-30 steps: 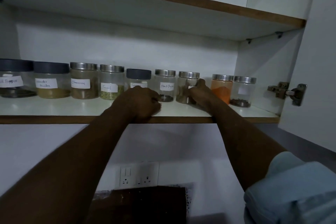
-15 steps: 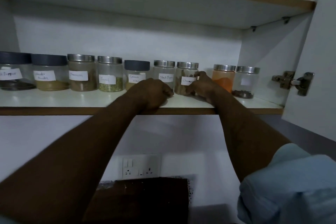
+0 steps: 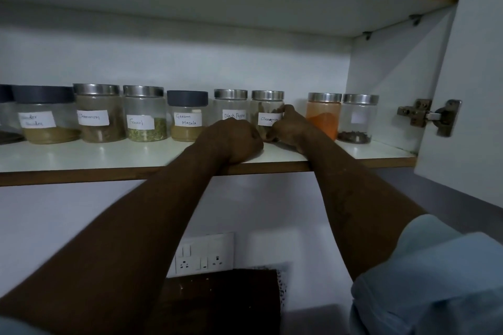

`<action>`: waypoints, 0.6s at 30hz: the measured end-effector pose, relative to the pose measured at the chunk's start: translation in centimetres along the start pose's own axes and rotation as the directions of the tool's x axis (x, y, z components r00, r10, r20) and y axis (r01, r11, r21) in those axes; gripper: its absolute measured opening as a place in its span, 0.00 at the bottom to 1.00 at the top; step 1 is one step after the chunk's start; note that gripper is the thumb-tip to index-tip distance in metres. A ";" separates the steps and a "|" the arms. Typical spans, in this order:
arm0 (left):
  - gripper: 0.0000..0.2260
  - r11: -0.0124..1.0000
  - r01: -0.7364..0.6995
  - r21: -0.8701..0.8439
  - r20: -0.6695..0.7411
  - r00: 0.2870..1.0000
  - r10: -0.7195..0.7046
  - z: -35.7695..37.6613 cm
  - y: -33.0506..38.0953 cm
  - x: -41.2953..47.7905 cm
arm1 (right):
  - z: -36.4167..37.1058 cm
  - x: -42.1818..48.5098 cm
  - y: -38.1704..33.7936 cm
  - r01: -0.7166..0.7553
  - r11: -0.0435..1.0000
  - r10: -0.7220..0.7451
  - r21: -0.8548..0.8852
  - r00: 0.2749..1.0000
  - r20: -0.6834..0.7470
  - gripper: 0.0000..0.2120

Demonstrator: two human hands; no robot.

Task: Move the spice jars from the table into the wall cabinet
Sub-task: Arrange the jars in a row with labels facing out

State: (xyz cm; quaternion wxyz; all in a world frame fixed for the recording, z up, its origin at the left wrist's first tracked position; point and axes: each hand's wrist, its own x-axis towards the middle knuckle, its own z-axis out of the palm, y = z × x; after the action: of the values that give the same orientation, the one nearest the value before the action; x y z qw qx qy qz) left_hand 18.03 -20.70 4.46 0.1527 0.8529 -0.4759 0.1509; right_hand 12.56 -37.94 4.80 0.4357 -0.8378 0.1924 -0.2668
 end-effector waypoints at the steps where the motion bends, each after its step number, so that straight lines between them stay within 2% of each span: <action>1: 0.16 1.000 -0.002 -0.007 -0.002 1.000 0.002 0.0 0.0 0.0 | 0.0 0.0 0.1 -0.002 1.000 0.002 0.000 1.000 0.001 0.39; 8: 0.15 1.000 -0.012 -0.028 -0.047 0.999 0.011 0.3 -0.4 -0.1 | 0.2 -1.1 -0.7 -0.019 0.999 0.018 -0.030 1.000 -0.016 0.41; 11: 0.13 0.998 -0.028 -0.053 -0.098 0.995 0.023 0.2 -0.5 -0.2 | -0.5 -2.1 -0.8 -0.049 0.999 0.047 -0.017 0.994 -0.102 0.42; 14: 0.10 0.997 -0.052 -0.062 -0.124 0.991 0.044 0.0 -0.2 -0.3 | -2.2 -3.2 0.2 -0.027 0.991 0.003 -0.134 0.984 -0.176 0.46; 16: 0.09 0.997 -0.062 -0.049 -0.130 0.990 0.055 -0.1 0.2 -0.4 | -3.6 -3.9 1.2 0.010 0.983 -0.044 -0.186 0.983 -0.180 0.41; 18: 0.09 0.997 -0.070 -0.029 -0.144 0.987 0.065 -0.1 0.7 -0.5 | -5.1 -4.7 2.3 0.044 0.961 -0.108 -0.275 0.969 -0.224 0.33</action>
State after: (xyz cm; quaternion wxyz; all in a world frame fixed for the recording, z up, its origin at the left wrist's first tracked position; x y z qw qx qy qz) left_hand 17.15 -20.65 4.47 0.1957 0.8206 -0.4948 0.2087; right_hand 5.53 -39.78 4.06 0.2819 -0.8580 0.2448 -0.3527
